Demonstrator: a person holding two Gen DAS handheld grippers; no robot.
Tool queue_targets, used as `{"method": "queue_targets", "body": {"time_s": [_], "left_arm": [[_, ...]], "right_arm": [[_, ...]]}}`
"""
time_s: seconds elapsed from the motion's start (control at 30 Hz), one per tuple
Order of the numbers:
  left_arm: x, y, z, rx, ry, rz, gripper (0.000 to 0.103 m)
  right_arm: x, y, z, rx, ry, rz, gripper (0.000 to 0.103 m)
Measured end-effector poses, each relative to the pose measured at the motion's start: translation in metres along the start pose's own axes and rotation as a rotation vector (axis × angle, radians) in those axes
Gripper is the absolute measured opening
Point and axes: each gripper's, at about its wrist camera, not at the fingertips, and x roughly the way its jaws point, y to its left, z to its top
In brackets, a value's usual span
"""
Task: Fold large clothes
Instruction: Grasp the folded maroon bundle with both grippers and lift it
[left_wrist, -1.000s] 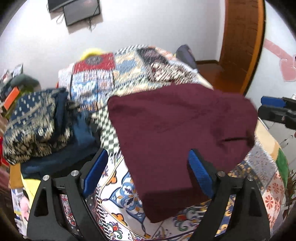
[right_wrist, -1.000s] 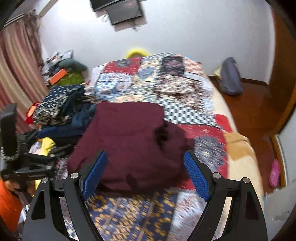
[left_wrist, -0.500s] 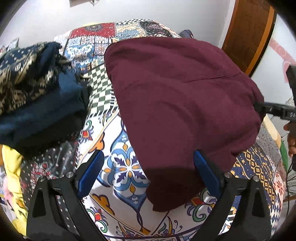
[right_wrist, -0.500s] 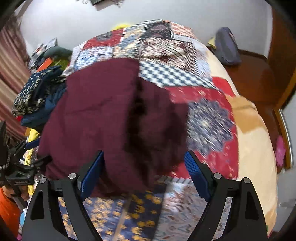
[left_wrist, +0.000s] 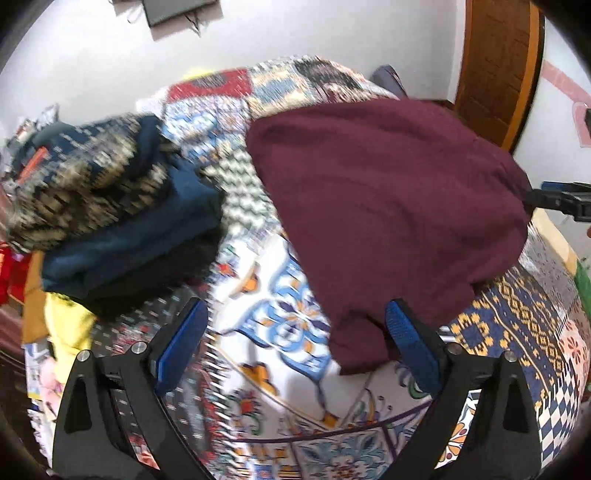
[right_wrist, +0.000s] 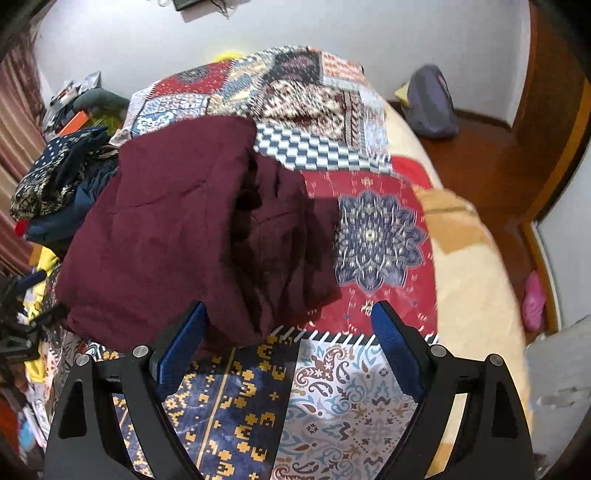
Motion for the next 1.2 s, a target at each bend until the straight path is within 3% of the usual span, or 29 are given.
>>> {"method": "queue_targets", "body": {"time_s": [0.17, 0.27, 0.33, 0.47, 0.57, 0.67, 0.83, 1.0, 1.2], "left_arm": [[-0.012, 0.018, 0.022, -0.045, -0.061, 0.037, 0.098], [-0.006, 0.028, 0.037, -0.091, -0.067, 0.012, 0.098], [0.002, 0.034, 0.045, -0.13, -0.053, -0.025, 0.098], [0.037, 0.045, 0.056, -0.24, 0.018, -0.167, 0.098], [0.065, 0.047, 0.058, -0.297, 0.083, -0.282, 0.098], [0.088, 0.047, 0.058, -0.347, 0.136, -0.35, 0.098], [0.122, 0.056, 0.058, -0.464, 0.208, -0.52, 0.098], [0.145, 0.05, 0.062, -0.497, 0.262, -0.606, 0.099], [0.153, 0.038, 0.073, -0.476, 0.263, -0.609, 0.101]], "right_arm": [[-0.017, 0.008, 0.013, -0.022, -0.069, 0.021, 0.089], [-0.019, 0.011, 0.024, -0.018, -0.092, 0.051, 0.089], [-0.013, 0.012, 0.033, 0.0, -0.088, 0.087, 0.089], [0.01, 0.007, 0.042, 0.055, -0.037, 0.166, 0.089], [0.037, 0.0, 0.045, 0.095, 0.031, 0.203, 0.089], [0.061, -0.015, 0.045, 0.154, 0.092, 0.245, 0.089], [0.09, -0.041, 0.043, 0.264, 0.168, 0.387, 0.102], [0.109, -0.045, 0.047, 0.287, 0.199, 0.435, 0.103], [0.112, -0.048, 0.05, 0.294, 0.202, 0.459, 0.103]]}}
